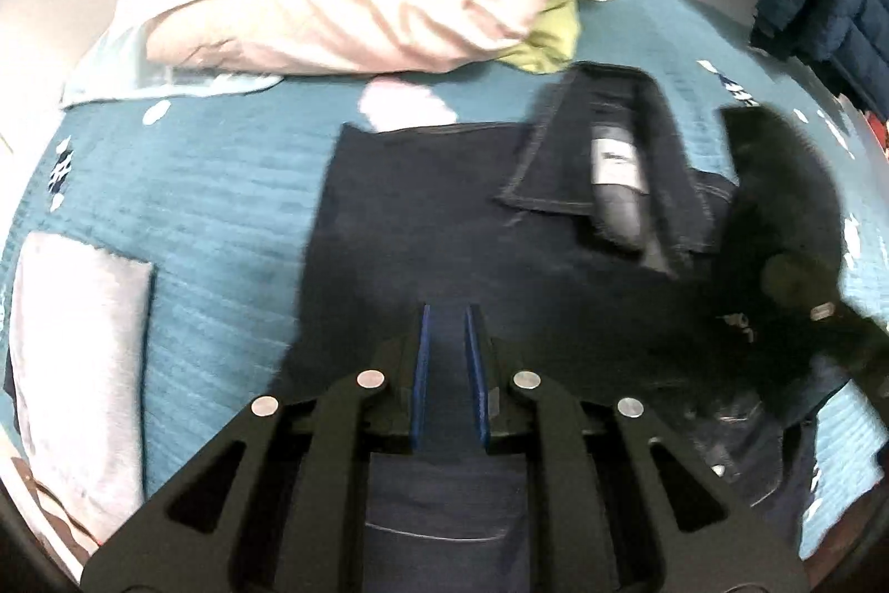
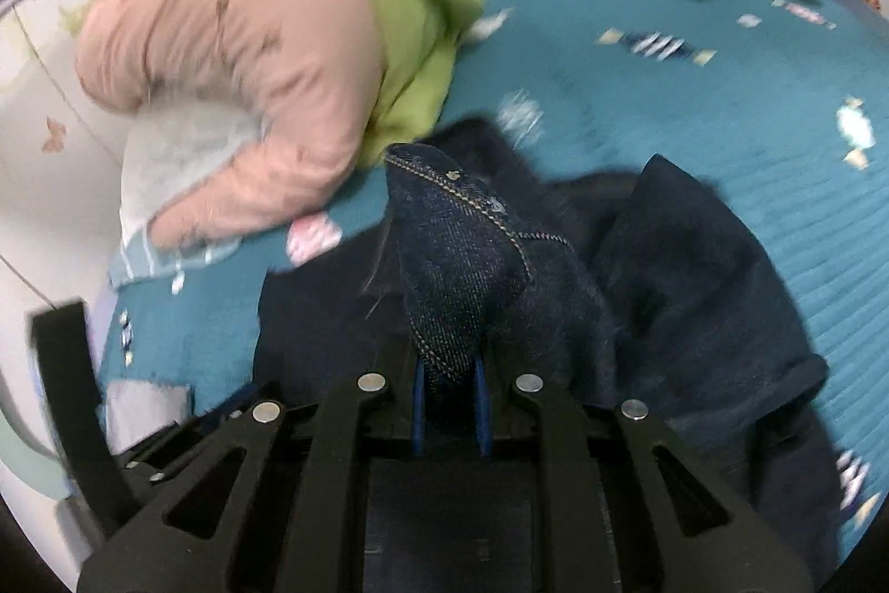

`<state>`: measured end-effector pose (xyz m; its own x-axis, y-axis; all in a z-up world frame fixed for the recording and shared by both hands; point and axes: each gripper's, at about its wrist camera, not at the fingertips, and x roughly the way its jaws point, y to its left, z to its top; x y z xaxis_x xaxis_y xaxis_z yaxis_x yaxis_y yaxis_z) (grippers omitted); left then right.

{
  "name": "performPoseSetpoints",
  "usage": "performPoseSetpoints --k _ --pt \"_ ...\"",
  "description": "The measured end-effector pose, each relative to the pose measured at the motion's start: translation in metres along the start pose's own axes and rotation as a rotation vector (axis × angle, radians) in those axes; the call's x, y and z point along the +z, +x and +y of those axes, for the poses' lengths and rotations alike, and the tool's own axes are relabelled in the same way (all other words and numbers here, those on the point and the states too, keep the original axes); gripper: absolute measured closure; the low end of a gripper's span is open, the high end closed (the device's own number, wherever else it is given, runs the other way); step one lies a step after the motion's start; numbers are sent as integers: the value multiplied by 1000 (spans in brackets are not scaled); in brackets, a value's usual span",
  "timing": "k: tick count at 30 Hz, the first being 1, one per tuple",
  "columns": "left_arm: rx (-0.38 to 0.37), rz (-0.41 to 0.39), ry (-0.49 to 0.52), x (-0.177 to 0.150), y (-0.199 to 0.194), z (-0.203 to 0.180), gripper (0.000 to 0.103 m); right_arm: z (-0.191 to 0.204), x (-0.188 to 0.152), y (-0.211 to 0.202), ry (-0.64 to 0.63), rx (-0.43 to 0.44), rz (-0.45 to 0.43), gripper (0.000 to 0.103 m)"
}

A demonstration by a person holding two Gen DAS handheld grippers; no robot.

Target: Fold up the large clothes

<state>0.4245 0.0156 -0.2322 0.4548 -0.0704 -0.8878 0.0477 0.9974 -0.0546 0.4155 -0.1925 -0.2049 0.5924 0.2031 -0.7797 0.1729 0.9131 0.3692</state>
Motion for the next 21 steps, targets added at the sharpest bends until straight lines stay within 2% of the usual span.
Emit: performPoseSetpoints --k 2,5,6,8,9,11,12,14,15,16,17,18,20,21 --pt "8 -10 -9 -2 4 13 88 10 -6 17 -11 0 24 90" --pt "104 -25 29 -6 9 23 88 25 -12 50 -123 42 93 79" --pt "107 -24 35 -6 11 23 88 27 -15 56 -142 83 116 54" --pt "79 -6 32 -10 13 28 88 22 -20 55 -110 268 168 26" --pt "74 -2 28 -11 14 29 88 17 -21 47 -86 301 154 24" --pt "75 16 12 -12 19 30 88 7 -19 32 -74 310 126 23" --pt "61 28 1 -12 20 30 88 0 -16 25 -73 305 118 23" --pt "-8 58 -23 -12 21 27 81 -19 -11 9 -68 263 93 23" --pt "-33 63 -26 -12 21 25 66 -31 -8 0 -70 219 77 23" --pt "-61 63 -29 -11 20 21 43 -40 -6 -5 -75 180 69 23" --pt "-84 55 -35 -10 17 16 33 -54 -3 -12 -83 126 65 23" --pt "-106 44 -38 -10 14 12 29 -70 1 -17 -87 59 63 23" --pt "-154 44 -32 -6 15 2 29 -100 1 -26 -81 -30 44 23" --pt "-183 56 -15 -2 21 -6 25 -115 1 -29 -67 -72 43 23"
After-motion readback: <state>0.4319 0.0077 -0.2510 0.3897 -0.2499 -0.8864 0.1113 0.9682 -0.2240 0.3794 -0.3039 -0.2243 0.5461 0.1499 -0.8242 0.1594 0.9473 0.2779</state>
